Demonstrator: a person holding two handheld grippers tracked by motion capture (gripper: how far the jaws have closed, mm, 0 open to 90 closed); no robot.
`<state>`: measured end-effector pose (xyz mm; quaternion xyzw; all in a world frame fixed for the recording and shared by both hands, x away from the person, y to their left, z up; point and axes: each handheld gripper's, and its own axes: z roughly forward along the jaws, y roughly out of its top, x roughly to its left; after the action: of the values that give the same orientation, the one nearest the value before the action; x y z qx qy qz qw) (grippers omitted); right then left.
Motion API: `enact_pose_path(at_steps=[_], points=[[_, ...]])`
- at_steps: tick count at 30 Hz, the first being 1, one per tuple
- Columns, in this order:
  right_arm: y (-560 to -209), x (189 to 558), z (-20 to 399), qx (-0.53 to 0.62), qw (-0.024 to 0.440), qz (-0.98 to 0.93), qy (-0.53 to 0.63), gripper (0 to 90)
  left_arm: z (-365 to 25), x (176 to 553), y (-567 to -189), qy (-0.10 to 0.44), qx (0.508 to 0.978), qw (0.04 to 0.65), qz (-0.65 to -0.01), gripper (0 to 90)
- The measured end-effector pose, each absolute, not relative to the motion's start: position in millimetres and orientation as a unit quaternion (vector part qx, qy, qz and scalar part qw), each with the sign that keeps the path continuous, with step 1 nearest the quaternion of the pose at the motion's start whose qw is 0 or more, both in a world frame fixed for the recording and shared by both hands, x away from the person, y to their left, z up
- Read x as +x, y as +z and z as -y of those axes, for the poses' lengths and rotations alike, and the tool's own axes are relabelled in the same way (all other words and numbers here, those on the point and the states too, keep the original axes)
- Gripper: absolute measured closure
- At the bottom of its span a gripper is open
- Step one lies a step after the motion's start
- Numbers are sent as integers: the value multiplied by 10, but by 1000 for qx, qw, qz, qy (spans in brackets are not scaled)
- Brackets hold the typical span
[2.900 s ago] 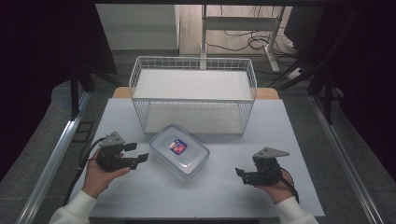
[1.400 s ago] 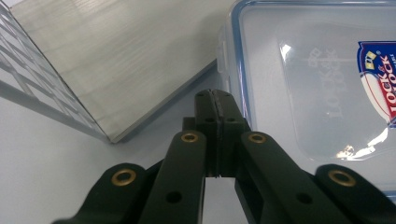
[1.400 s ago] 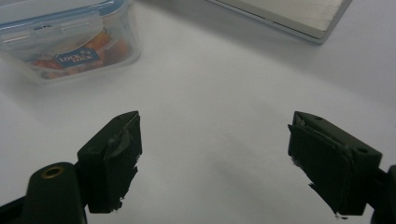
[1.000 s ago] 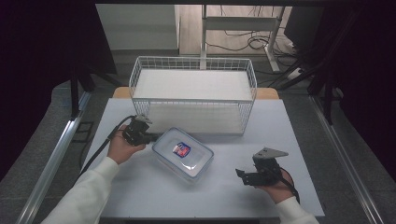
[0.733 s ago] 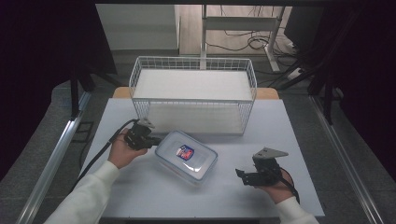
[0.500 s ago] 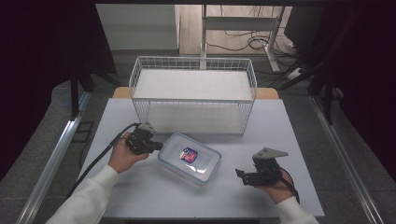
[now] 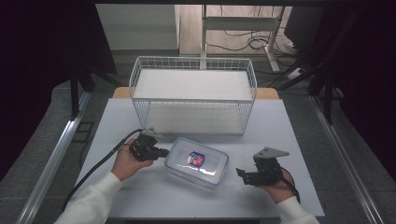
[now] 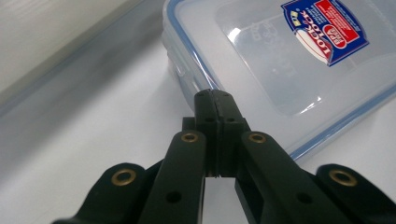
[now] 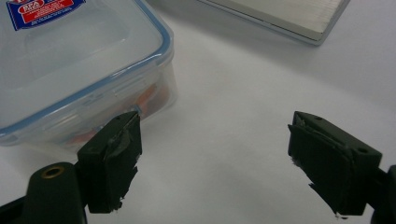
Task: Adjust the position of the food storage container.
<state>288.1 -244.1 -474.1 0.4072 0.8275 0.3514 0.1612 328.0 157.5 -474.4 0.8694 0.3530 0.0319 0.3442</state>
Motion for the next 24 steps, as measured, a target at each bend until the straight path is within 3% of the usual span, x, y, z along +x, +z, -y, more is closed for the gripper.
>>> enact_pose_path(at_steps=[11,20,24], points=[[-4728,2891,2457,408,164,-826,352,177,-1605,3274,-4703,35,858,368,-358,900],[-4697,2913,2486,414,169,-820,357,184,-1932,3086,-4738,44,839,385,-382,897],[-4687,2916,2479,416,169,-818,359,191,-2098,2970,-4754,73,817,393,-416,759]])
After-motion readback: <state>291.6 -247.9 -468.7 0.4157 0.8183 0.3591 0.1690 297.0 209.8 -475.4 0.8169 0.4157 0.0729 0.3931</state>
